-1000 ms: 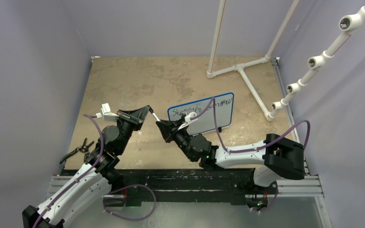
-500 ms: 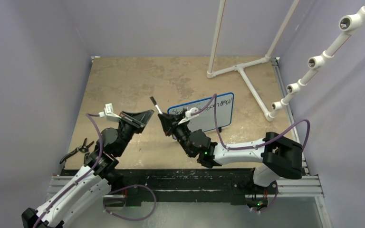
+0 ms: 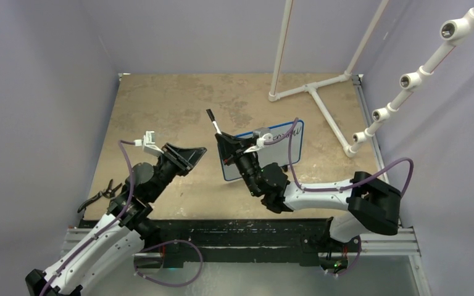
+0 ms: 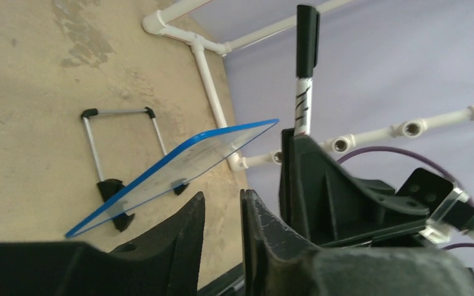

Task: Write a sentence on the whiteboard
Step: Close the whiteboard marker at the center of the board, then place the whiteboard marker at the center of the board, then reset both arms

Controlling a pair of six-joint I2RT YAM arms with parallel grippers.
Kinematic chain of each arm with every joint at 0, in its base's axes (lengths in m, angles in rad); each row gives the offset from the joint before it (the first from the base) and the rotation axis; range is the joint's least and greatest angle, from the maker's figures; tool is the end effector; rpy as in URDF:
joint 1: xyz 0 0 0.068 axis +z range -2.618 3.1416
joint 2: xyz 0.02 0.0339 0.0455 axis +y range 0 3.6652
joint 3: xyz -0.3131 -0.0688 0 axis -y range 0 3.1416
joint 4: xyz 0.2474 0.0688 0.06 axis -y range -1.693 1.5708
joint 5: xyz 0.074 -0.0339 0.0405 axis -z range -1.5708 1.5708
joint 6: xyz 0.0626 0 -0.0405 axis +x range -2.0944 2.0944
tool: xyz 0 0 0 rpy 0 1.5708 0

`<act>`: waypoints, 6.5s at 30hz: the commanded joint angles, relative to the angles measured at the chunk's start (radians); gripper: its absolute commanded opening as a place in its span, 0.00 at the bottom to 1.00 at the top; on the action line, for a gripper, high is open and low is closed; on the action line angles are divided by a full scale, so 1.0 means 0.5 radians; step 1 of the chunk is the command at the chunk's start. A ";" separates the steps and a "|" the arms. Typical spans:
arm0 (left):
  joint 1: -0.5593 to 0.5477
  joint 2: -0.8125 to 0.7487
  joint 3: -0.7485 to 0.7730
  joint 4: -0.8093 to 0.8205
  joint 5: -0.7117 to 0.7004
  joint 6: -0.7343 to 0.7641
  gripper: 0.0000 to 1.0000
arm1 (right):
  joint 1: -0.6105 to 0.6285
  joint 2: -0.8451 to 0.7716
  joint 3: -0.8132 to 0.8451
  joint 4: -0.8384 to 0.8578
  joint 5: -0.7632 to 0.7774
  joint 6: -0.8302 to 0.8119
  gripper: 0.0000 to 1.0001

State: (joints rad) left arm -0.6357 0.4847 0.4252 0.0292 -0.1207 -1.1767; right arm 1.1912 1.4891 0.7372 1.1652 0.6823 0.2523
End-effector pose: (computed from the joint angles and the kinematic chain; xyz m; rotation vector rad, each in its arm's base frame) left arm 0.1087 -0.0709 0.3004 -0.5701 1.6697 -1.2794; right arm 0.1583 0.2904 0.3496 0.0368 1.2996 0.8507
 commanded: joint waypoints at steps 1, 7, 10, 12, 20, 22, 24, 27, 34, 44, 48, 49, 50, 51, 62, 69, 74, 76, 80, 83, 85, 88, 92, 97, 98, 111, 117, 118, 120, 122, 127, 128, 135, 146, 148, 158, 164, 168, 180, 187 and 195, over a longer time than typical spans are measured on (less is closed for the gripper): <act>0.000 0.097 0.328 -0.007 0.132 0.346 0.38 | 0.011 -0.195 -0.080 0.204 -0.239 -0.158 0.00; 0.000 0.307 0.629 0.094 0.421 0.651 0.68 | 0.010 -0.524 -0.232 0.015 -0.648 -0.129 0.00; 0.001 0.406 0.714 0.234 0.622 0.715 0.71 | 0.011 -0.681 -0.309 -0.124 -0.865 -0.022 0.00; 0.001 0.438 0.742 0.304 0.712 0.743 0.73 | 0.010 -0.775 -0.347 -0.164 -0.938 0.017 0.00; 0.001 0.470 0.787 0.432 0.824 0.770 0.74 | 0.009 -0.995 -0.365 -0.405 -1.089 0.028 0.00; -0.001 0.470 0.787 0.460 0.835 0.762 0.72 | 0.009 -1.015 -0.362 -0.456 -1.094 0.025 0.00; 0.001 0.465 0.788 0.490 0.853 0.752 0.69 | 0.008 -1.031 -0.364 -0.488 -1.084 0.028 0.00; 0.001 0.446 0.797 0.494 0.852 0.749 0.65 | 0.010 -1.045 -0.375 -0.502 -1.079 0.040 0.00; 0.001 0.436 0.786 0.473 0.840 0.729 0.39 | 0.008 -1.048 -0.392 -0.462 -1.096 0.063 0.00; 0.001 0.461 0.615 0.627 0.929 0.571 0.00 | 0.008 -1.023 -0.429 -0.293 -0.983 0.040 0.00; 0.001 0.469 0.574 0.597 0.977 0.576 0.00 | 0.008 -0.975 -0.350 -0.328 -0.840 0.045 0.00; 0.001 0.470 0.563 0.593 0.997 0.578 0.00 | 0.009 -0.964 -0.336 -0.319 -0.814 0.046 0.00; 0.001 0.469 0.547 0.593 1.015 0.580 0.00 | 0.008 -0.956 -0.327 -0.303 -0.791 0.040 0.00; -0.001 0.469 0.530 0.592 1.034 0.580 0.00 | 0.009 -0.945 -0.319 -0.284 -0.767 0.033 0.00; -0.002 0.405 0.396 0.518 1.127 0.635 0.00 | 0.000 -0.850 -0.203 -0.212 -0.602 0.037 0.00; -0.002 0.371 0.364 0.462 1.186 0.650 0.00 | -0.022 -0.780 -0.122 -0.184 -0.606 0.042 0.00; -0.006 0.386 0.349 0.458 1.261 0.662 0.00 | -0.032 -0.742 -0.069 -0.182 -0.620 0.041 0.00; -0.006 0.390 0.341 0.459 1.290 0.670 0.00 | -0.035 -0.732 -0.056 -0.184 -0.612 0.041 0.00; -0.012 0.381 0.330 0.438 1.342 0.693 0.00 | -0.044 -0.707 -0.025 -0.195 -0.594 0.049 0.00; -0.016 0.381 0.319 0.419 1.380 0.712 0.00 | -0.058 -0.691 -0.002 -0.195 -0.582 0.058 0.00; -0.021 0.381 0.313 0.394 1.404 0.731 0.00 | -0.067 -0.681 0.011 -0.195 -0.576 0.064 0.00; -0.022 0.383 0.308 0.366 1.432 0.766 0.00 | -0.074 -0.672 0.025 -0.183 -0.568 0.069 0.00; -0.033 0.391 0.293 0.356 1.469 0.788 0.00 | -0.092 -0.652 0.058 -0.178 -0.568 0.068 0.00; -0.053 0.399 0.274 0.323 1.505 0.820 0.00 | -0.112 -0.607 0.116 -0.183 -0.596 0.080 0.00; -0.060 0.397 0.272 0.315 1.513 0.832 0.00 | -0.119 -0.598 0.125 -0.180 -0.602 0.088 0.00; -0.079 0.364 0.300 0.089 1.469 0.971 0.00 | -0.149 -0.582 0.132 -0.115 -0.572 0.069 0.00; -0.078 0.478 0.704 -0.221 1.080 1.232 0.25 | -0.149 -0.754 -0.013 -0.358 -0.704 0.068 0.00; -0.079 0.498 0.771 -0.234 1.010 1.286 0.37 | -0.149 -0.791 -0.035 -0.448 -0.732 0.085 0.00; -0.079 0.532 0.882 -0.227 0.891 1.354 0.52 | -0.149 -0.874 -0.085 -0.659 -0.772 0.127 0.00; -0.079 0.578 0.985 -0.223 0.862 1.450 0.61 | -0.146 -0.943 -0.156 -0.834 -0.842 0.155 0.00; -0.078 0.675 1.209 -0.333 0.618 1.609 0.67 | -0.135 -1.070 -0.302 -1.211 -1.021 0.207 0.00; -0.078 0.670 1.235 -0.348 0.527 1.628 0.68 | -0.134 -1.084 -0.329 -1.269 -1.049 0.215 0.00; -0.068 0.671 1.309 -0.516 -0.315 1.712 0.81 | -0.132 -0.955 -0.364 -1.596 -1.145 0.212 0.00; 0.369 0.990 1.200 -0.449 0.004 1.691 0.81 | -0.065 -0.324 -0.183 -1.554 -1.114 0.049 0.00; 0.408 1.005 1.146 -0.416 -0.030 1.714 0.81 | -0.061 -0.242 -0.159 -1.505 -1.105 0.042 0.04; 0.476 1.055 1.053 -0.465 -0.139 1.804 0.82 | -0.060 -0.164 -0.204 -1.395 -0.875 0.145 0.39; 0.520 1.051 1.027 -0.483 -0.103 1.801 0.83 | -0.060 -0.333 -0.269 -1.464 -0.871 0.189 0.55; 0.661 1.063 0.994 -0.515 0.014 1.783 0.83 | -0.063 -0.585 -0.385 -1.534 -0.777 0.189 0.68; 0.854 0.803 0.823 -0.525 -0.103 1.815 0.84 | -0.727 -1.481 -0.429 -1.916 -0.732 0.041 0.96; 0.851 0.524 0.758 -0.500 -0.350 1.782 0.84 | -1.143 -1.682 -0.391 -1.791 -0.447 -0.066 0.99; 0.854 0.302 0.686 -0.443 -0.442 1.807 0.87 | -1.357 -1.806 -0.485 -1.566 -0.450 -0.137 0.99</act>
State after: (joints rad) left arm -0.2142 0.6617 0.7837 -0.2413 -0.3008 -0.2924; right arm 0.5415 0.6052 0.5072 0.3058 0.4328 0.2169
